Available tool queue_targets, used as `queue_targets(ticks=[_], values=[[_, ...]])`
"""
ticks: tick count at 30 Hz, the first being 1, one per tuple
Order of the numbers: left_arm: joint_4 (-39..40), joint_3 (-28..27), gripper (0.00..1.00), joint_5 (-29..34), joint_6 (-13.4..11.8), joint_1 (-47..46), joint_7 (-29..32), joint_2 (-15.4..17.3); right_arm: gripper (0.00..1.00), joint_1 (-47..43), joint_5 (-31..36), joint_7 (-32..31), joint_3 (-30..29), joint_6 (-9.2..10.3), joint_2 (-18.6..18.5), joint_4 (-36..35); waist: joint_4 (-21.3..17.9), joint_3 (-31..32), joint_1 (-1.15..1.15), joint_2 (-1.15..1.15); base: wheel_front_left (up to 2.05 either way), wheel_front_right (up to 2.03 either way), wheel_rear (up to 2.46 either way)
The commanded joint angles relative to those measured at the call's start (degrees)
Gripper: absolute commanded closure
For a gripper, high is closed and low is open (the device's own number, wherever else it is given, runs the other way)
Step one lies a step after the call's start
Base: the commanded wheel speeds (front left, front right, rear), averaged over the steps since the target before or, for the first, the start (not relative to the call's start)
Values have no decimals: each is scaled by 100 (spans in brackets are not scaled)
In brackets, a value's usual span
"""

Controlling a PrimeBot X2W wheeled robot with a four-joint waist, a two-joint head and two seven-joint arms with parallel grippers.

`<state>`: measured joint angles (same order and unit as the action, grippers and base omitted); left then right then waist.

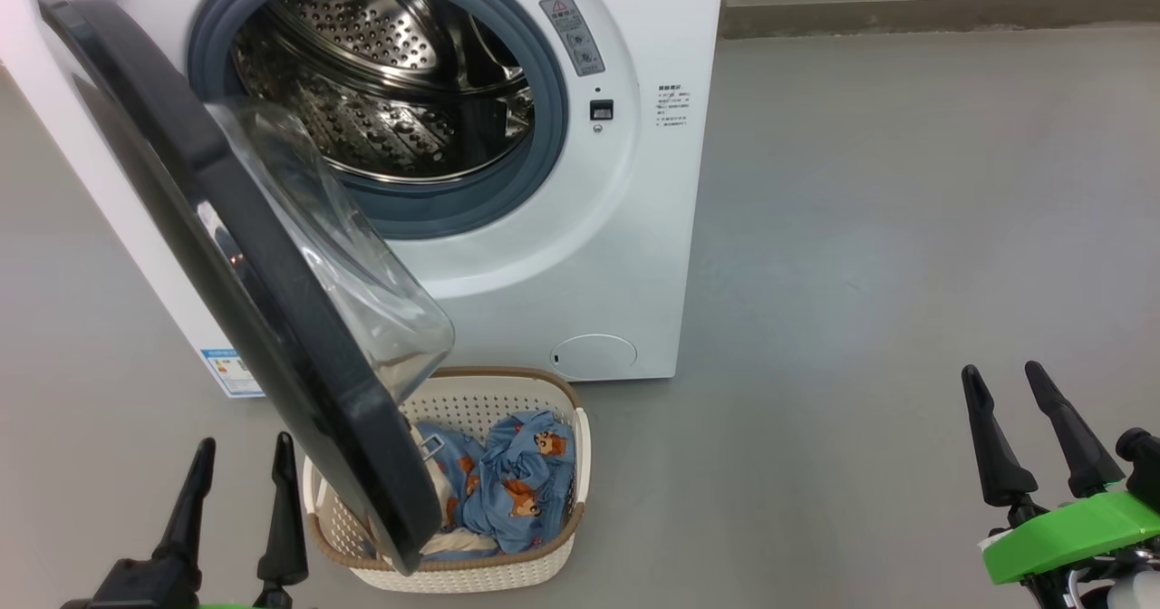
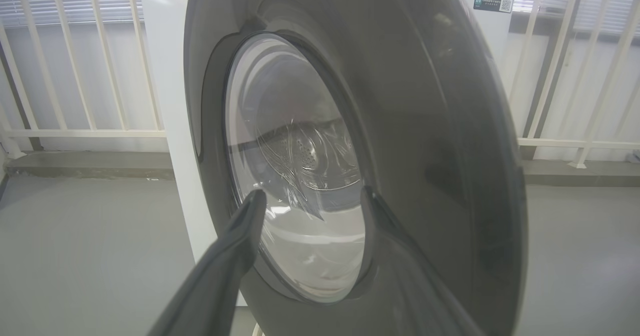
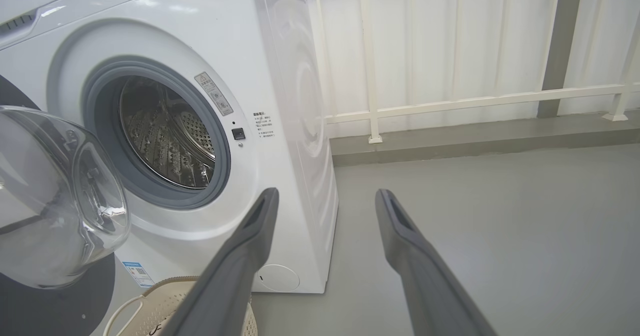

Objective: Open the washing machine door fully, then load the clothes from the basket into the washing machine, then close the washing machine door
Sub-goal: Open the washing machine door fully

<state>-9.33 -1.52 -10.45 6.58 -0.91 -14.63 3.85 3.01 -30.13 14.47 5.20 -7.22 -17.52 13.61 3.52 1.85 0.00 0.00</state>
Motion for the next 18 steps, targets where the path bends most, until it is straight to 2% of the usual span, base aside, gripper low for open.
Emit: queue_targets(ticks=[1, 17, 18], values=[[92, -163, 0, -12, 20, -183, -37, 83, 0, 179, -6, 52, 80, -26, -99, -123, 3, -6, 0, 0, 0, 0, 0], [63, -140, 0, -35, -3, -240, -37, 29, 0, 221, -32, 52, 205, -26, 41, -47, 32, -29, 0, 0, 0, 0, 0], [72, -149, 37, -40, -4, -242, -37, 29, 0, 222, -35, 52, 206, -26, 40, -43, 36, -28, 0, 0, 0, 0, 0]])
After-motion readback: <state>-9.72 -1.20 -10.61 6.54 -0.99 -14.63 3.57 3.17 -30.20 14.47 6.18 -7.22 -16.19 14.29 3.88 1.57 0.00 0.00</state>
